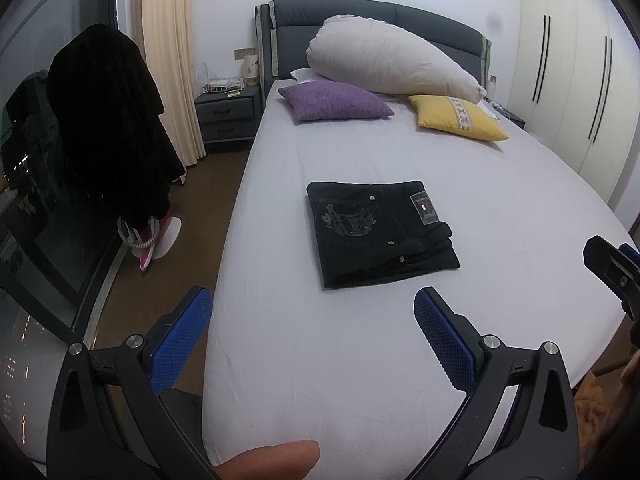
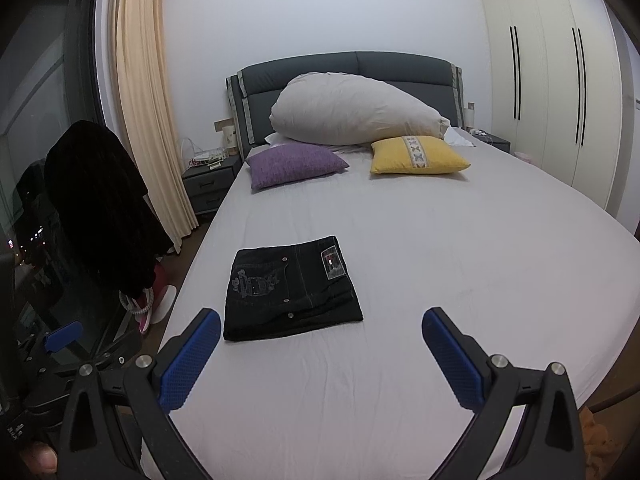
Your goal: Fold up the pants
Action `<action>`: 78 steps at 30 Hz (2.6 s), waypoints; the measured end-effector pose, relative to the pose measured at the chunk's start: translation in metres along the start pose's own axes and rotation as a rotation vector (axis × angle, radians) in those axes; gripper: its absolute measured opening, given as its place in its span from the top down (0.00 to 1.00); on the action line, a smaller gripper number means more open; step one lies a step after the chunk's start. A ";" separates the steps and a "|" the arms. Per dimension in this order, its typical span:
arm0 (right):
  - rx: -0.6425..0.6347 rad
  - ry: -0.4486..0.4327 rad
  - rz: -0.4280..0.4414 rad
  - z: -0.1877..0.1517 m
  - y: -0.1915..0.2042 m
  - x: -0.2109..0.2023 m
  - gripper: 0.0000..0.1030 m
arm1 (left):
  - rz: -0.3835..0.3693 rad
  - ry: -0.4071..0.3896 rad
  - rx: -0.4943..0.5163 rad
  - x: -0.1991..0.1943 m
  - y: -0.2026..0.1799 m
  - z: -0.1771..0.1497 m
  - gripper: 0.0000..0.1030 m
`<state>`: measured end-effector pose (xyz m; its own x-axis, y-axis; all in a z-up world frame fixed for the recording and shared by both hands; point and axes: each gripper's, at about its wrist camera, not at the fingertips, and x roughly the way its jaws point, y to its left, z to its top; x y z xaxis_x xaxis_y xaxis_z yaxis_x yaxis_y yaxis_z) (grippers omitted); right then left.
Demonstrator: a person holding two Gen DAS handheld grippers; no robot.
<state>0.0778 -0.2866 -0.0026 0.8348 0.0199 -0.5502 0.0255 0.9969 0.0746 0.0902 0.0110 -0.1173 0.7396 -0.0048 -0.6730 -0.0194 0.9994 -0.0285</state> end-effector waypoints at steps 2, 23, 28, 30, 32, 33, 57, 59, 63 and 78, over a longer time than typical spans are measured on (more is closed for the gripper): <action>0.000 0.001 0.001 0.000 0.000 0.000 0.00 | 0.000 0.001 -0.001 0.002 0.000 -0.001 0.00; -0.001 0.008 0.005 -0.007 0.003 0.003 0.00 | -0.002 0.008 -0.007 0.007 -0.003 -0.005 0.00; -0.001 0.013 0.007 -0.012 0.005 0.005 0.00 | -0.002 0.011 -0.009 0.008 -0.006 -0.007 0.00; 0.000 0.017 0.009 -0.014 0.006 0.007 0.00 | -0.002 0.012 -0.010 0.008 -0.007 -0.008 0.00; -0.001 0.016 0.009 -0.014 0.005 0.008 0.00 | -0.003 0.012 -0.009 0.008 -0.006 -0.008 0.00; -0.001 0.016 0.009 -0.014 0.005 0.008 0.00 | -0.003 0.012 -0.009 0.008 -0.007 -0.008 0.00; 0.000 0.022 0.013 -0.018 0.007 0.009 0.00 | -0.008 0.019 -0.011 0.008 -0.010 -0.011 0.00; 0.000 0.022 0.013 -0.019 0.008 0.009 0.00 | -0.006 0.019 -0.011 0.008 -0.009 -0.010 0.00; 0.000 0.023 0.014 -0.017 0.006 0.009 0.00 | -0.006 0.018 -0.011 0.007 -0.010 -0.010 0.00; 0.000 0.025 0.015 -0.017 0.006 0.009 0.00 | -0.008 0.025 -0.013 0.008 -0.012 -0.015 0.00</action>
<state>0.0761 -0.2794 -0.0212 0.8210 0.0370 -0.5697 0.0131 0.9964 0.0836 0.0864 -0.0019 -0.1330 0.7230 -0.0140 -0.6907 -0.0221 0.9988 -0.0433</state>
